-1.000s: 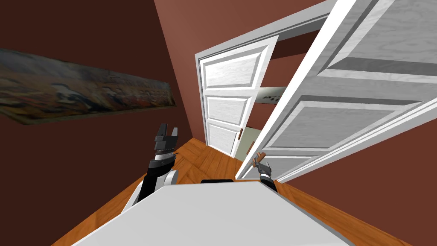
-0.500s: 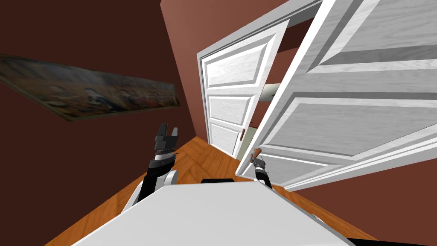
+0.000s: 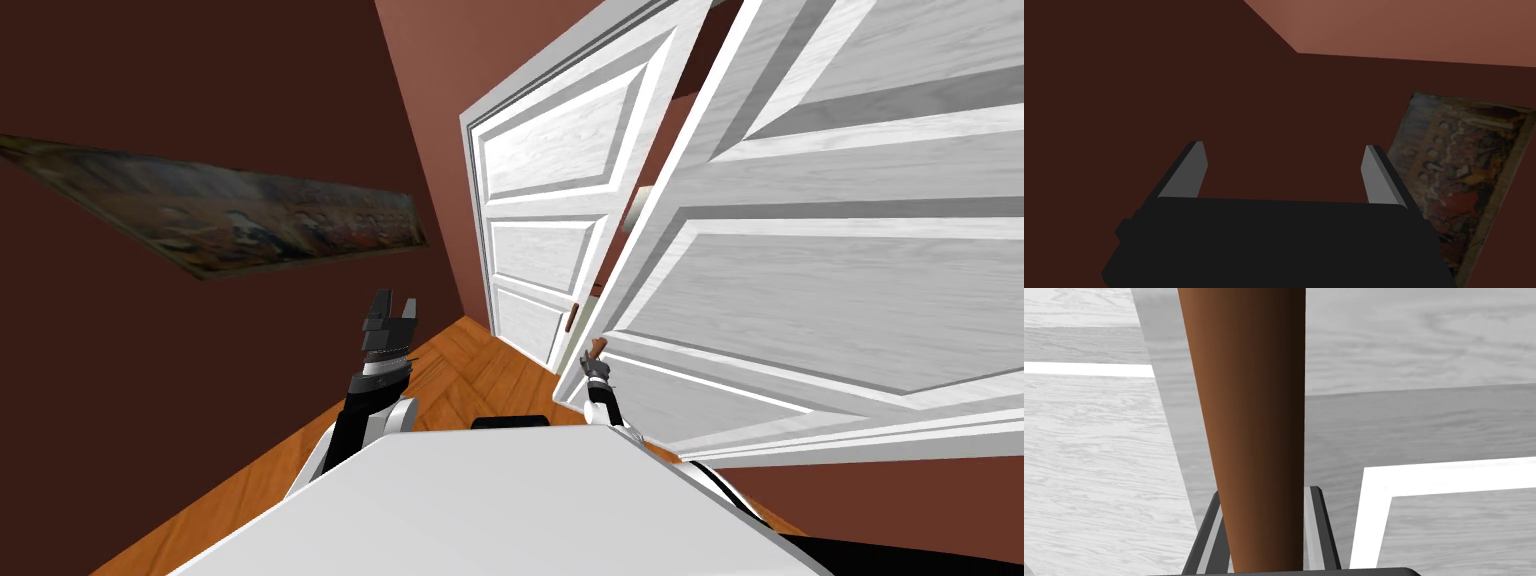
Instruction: Pull the door open
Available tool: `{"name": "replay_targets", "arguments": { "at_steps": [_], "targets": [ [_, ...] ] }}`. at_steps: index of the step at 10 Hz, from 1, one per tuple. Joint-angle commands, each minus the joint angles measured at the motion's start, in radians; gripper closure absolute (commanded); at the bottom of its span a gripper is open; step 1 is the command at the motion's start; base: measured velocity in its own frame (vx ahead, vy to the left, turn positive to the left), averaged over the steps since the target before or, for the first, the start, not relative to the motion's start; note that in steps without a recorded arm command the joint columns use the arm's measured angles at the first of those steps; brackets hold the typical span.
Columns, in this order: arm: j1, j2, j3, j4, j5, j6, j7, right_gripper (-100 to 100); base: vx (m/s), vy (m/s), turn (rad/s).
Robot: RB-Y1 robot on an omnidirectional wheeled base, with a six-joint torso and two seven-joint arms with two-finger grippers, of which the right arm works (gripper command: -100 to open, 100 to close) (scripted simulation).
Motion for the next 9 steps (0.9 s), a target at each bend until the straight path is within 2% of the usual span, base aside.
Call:
{"name": "replay_targets", "arguments": {
  "at_steps": [1, 4, 5, 9],
  "targets": [
    [0.004, -0.002, 0.000, -0.038, -0.002, 0.007, 0.009, 100, 0.019, -0.092, 0.087],
    [-0.002, 0.002, 0.004, -0.025, 0.001, 0.004, 0.005, 100, 0.013, -0.010, -0.003],
    [0.003, -0.005, 0.019, -0.032, 0.009, 0.006, -0.007, 100, -0.115, -0.013, 0.075],
    [0.013, -0.026, 0.065, -0.048, 0.036, 0.002, -0.050, 100, -0.238, -0.007, 0.082]
  ]
}}
